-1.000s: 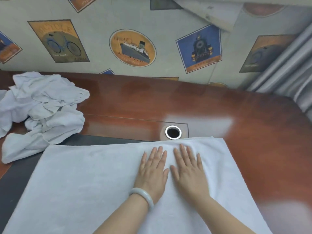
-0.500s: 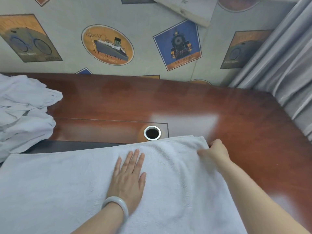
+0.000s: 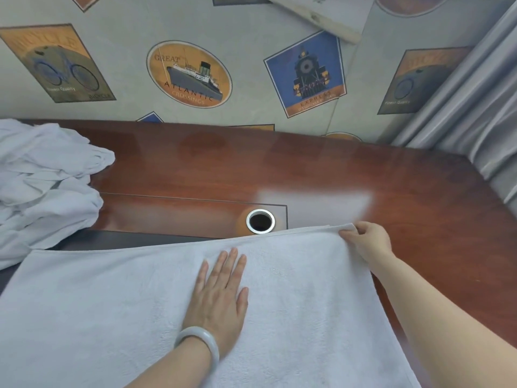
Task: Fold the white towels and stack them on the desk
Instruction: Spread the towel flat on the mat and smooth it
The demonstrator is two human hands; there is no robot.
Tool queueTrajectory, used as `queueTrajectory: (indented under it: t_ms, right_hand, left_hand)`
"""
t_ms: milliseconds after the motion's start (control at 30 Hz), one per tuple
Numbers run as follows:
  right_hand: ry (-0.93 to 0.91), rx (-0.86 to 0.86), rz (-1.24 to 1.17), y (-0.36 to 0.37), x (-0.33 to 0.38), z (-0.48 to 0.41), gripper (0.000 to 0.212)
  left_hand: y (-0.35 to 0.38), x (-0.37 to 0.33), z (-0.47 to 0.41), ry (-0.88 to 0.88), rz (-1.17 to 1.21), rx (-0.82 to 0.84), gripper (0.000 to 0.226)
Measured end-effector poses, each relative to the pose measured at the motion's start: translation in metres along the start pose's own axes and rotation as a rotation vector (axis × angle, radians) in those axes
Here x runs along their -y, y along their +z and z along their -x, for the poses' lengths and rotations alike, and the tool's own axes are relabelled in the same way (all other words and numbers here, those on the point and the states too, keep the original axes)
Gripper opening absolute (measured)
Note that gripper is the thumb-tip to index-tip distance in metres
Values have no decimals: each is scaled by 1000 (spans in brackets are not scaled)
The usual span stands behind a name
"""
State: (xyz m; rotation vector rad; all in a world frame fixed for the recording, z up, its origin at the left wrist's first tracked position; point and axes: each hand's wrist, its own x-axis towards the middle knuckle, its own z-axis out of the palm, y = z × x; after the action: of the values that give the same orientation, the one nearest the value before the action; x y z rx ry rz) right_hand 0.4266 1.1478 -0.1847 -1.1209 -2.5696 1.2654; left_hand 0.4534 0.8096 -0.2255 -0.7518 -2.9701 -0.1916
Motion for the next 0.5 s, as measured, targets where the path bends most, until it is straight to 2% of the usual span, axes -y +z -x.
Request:
queueTrajectory:
  t_ms: [100, 133, 200, 233, 267, 300, 333, 367, 467, 500]
  right_hand:
    - [-2, -117, 196, 8, 11, 11, 18]
    - [-67, -192, 309, 12, 15, 18, 26]
    - [-379, -284, 453, 27, 16, 35, 38]
    - [-568, -217, 509, 37, 13, 46, 45]
    - [-716, -64, 590, 47, 7, 53, 54]
    - [-793, 79, 686, 53, 1, 53, 62]
    - [-796, 161, 748, 54, -1, 46, 67]
    - [-733, 170, 780, 54, -2, 35, 69]
    - [-395, 14, 765, 42, 16, 12, 63]
    - [-346, -44, 719, 41, 23, 17, 61]
  left_hand:
    - [-1, -1, 0, -3, 1, 10, 59]
    - [-2, -1, 0, -5, 3, 14, 59]
    - [-2, -1, -1, -9, 14, 21, 59]
    - [-3, -1, -1, -9, 22, 25, 59]
    - [-3, -1, -1, -9, 27, 31, 59]
    - [-3, -1, -1, -10, 27, 33, 59]
    - [-3, -1, -2, -11, 26, 38, 59]
    - [-2, 0, -1, -14, 24, 47, 60]
    - [-2, 0, -1, -23, 23, 53, 60]
    - [-2, 1, -1, -22, 23, 54, 60]
